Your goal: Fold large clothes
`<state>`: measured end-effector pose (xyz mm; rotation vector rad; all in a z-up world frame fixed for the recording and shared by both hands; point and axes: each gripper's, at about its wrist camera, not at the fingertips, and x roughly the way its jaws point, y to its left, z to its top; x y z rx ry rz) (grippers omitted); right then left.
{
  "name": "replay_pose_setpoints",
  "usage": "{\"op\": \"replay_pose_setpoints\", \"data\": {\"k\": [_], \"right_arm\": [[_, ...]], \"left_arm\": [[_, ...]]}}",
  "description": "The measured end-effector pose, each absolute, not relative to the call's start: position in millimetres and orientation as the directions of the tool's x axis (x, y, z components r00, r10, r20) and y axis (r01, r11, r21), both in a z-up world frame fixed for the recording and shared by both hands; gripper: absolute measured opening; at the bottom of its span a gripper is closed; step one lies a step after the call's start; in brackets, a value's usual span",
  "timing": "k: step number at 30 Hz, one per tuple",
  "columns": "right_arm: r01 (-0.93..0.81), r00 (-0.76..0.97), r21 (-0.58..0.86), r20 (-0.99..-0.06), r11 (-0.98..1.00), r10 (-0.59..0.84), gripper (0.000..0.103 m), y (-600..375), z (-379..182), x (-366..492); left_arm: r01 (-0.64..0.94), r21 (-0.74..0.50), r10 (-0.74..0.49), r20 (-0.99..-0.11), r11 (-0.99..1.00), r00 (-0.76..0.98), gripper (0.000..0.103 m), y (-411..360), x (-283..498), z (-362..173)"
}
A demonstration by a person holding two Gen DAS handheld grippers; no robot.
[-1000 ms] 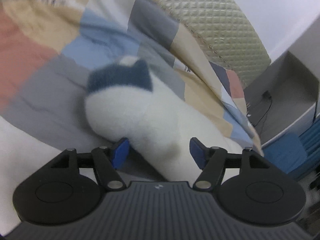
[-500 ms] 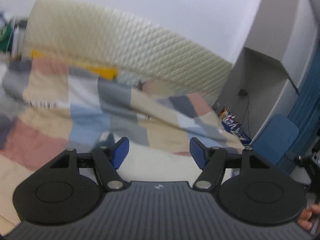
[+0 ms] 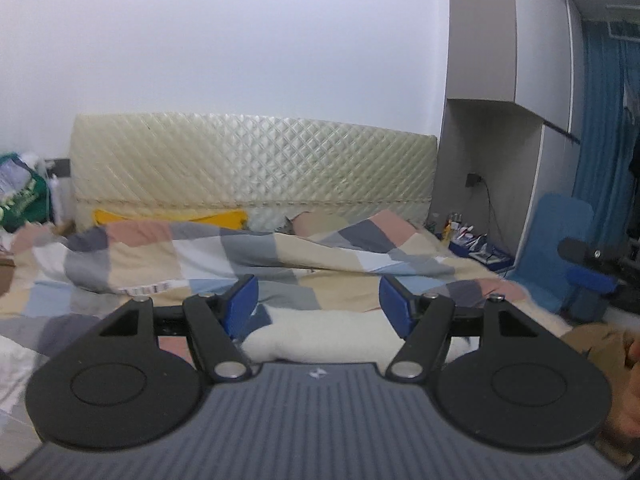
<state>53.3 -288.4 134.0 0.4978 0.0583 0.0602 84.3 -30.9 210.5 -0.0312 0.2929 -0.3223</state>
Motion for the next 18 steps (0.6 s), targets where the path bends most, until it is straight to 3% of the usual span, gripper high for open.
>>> {"op": "replay_pose_setpoints", "data": {"k": [7,18], "right_arm": [[-0.017,0.997,0.353,-0.059,0.935,0.04,0.069,-255.3,106.1,26.2],[0.062,0.986,0.226,-0.163,0.972,-0.025,0.069,-228.5,31.3,30.1]], "left_arm": [[0.275,-0.025,-0.271,-0.276,0.961,0.922,0.072,-16.9,37.0,169.0],[0.273,-0.029,-0.269,-0.296,0.962,0.916,0.072,-19.6,41.0,95.1]]}}
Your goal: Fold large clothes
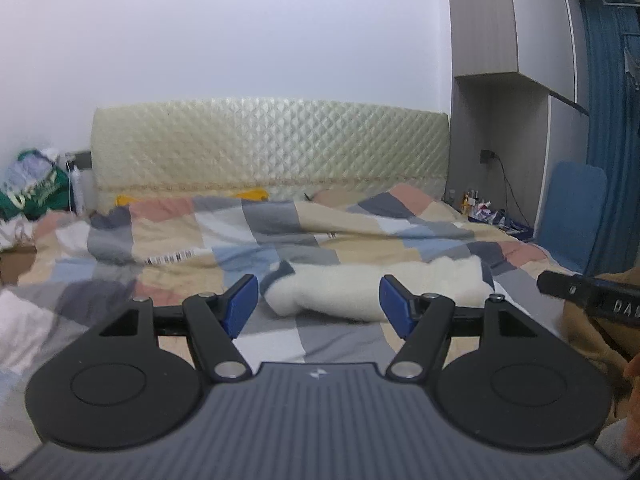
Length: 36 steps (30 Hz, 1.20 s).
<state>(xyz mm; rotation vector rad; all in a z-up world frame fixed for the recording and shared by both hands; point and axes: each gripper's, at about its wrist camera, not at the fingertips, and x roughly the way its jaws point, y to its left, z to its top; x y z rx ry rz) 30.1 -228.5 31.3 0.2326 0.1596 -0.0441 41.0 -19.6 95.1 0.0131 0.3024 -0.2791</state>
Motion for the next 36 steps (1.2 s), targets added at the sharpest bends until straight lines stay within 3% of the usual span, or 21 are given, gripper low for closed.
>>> {"op": "replay_pose_setpoints", "data": {"k": [12,29,33,36], "right_arm": [[0.135,0.965,0.176,-0.246,0.975,-0.089,0.069,-223.0,-21.8,33.8],[0.172,0.944,0.133,-0.304,0.976,-0.125,0.069,-217.4,-31.8,37.3],[0.184,0.943,0.132,-0.303,0.974,-0.137,0.069,-217.8,-31.6,37.1],[0.195,0.942,0.126,-0.3,0.973,-0.15,0.069,-217.9,-31.7,36.7]], "left_arm": [[0.238,-0.073,-0.247,-0.378,0.969,0.892,0.072,-13.3,68.5,41.4],[0.232,-0.046,-0.229,-0.422,0.972,0.877,0.073,-23.2,66.0,21.4],[0.242,-0.065,-0.246,-0.428,0.968,0.87,0.091,-22.4,66.1,21.4],[0.232,-0.038,-0.225,-0.428,0.972,0.875,0.097,-23.5,66.1,21.8]]}}
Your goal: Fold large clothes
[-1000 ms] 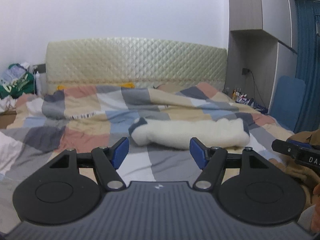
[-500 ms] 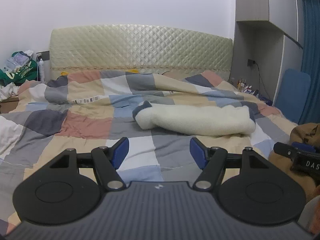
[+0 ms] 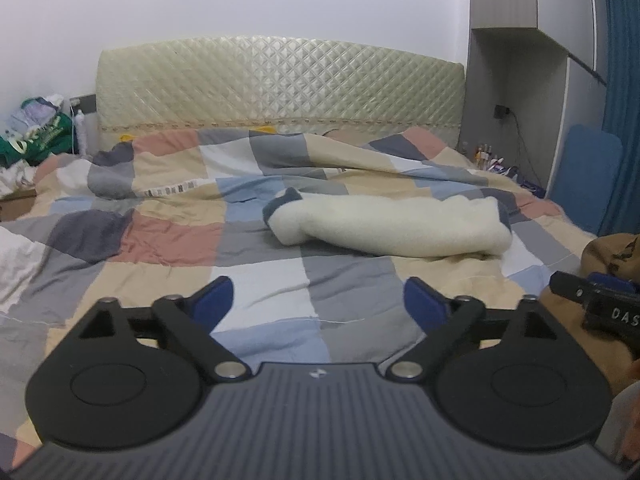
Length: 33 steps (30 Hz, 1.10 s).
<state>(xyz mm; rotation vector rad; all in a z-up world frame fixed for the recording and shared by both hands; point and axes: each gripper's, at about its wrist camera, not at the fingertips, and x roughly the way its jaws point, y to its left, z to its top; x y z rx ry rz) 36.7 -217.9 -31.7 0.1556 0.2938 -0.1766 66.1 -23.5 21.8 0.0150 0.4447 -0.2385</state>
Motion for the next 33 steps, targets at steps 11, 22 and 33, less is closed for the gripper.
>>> {"op": "replay_pose_setpoints", "data": {"k": [11,22,33], "right_arm": [[0.208,0.937,0.106,-0.306,0.972,-0.167,0.103,-213.7,-32.5,38.0],[0.202,0.938,0.107,-0.306,0.974,-0.161,0.103,-212.2,-32.3,37.1],[0.192,0.938,0.118,-0.314,0.974,-0.147,0.103,-213.1,-34.4,40.3]], "left_arm": [[0.229,-0.035,-0.221,-0.433,0.973,0.874,0.101,-26.0,61.9,23.1],[0.207,-0.054,-0.21,-0.44,0.977,0.873,0.102,-25.0,58.6,23.8],[0.191,-0.052,-0.194,-0.432,0.98,0.881,0.102,-23.1,58.3,22.4]]}}
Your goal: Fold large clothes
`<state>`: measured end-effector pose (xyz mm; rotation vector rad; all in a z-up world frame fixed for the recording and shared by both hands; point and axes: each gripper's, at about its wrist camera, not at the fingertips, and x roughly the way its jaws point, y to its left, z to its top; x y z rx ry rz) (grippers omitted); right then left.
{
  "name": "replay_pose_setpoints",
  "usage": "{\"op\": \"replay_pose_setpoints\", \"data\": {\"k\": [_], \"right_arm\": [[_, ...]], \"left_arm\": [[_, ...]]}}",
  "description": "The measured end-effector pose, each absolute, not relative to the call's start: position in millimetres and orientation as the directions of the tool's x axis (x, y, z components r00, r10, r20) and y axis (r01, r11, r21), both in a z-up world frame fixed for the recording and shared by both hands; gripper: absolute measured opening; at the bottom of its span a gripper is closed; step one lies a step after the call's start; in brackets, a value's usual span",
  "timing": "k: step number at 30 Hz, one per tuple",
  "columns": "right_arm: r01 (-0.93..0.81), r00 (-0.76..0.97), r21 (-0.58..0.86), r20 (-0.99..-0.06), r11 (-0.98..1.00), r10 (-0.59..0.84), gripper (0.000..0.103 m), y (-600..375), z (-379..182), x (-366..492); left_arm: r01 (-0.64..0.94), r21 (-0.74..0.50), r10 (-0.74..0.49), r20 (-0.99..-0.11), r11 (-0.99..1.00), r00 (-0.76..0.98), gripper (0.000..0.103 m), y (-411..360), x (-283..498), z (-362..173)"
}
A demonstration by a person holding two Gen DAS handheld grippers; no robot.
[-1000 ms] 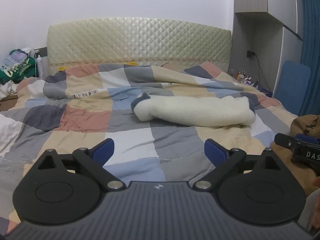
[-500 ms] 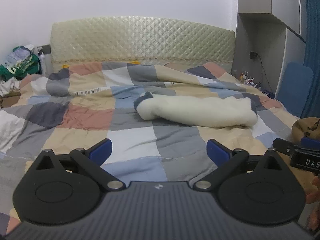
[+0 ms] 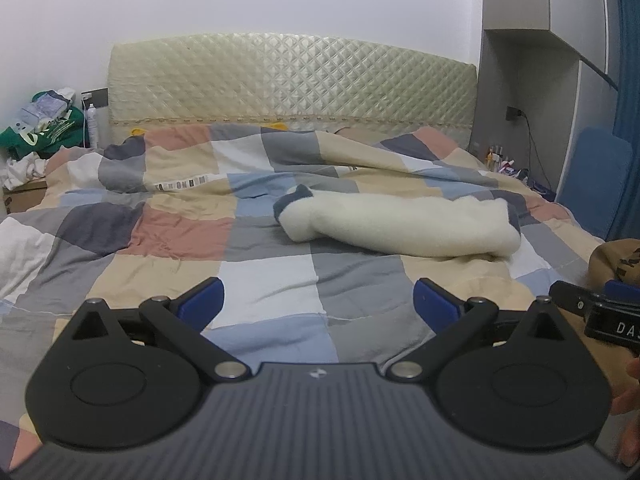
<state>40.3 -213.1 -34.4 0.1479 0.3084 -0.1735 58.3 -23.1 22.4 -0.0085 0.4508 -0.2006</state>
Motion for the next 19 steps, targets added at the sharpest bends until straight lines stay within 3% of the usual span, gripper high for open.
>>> {"op": "replay_pose_setpoints", "data": {"k": [19], "right_arm": [[0.191,0.938,0.123,-0.315,0.974,-0.144,0.103,-213.9,-35.6,40.8]], "left_arm": [[0.195,-0.048,-0.197,-0.416,0.98,0.887,0.102,-24.6,54.9,21.4]]}}
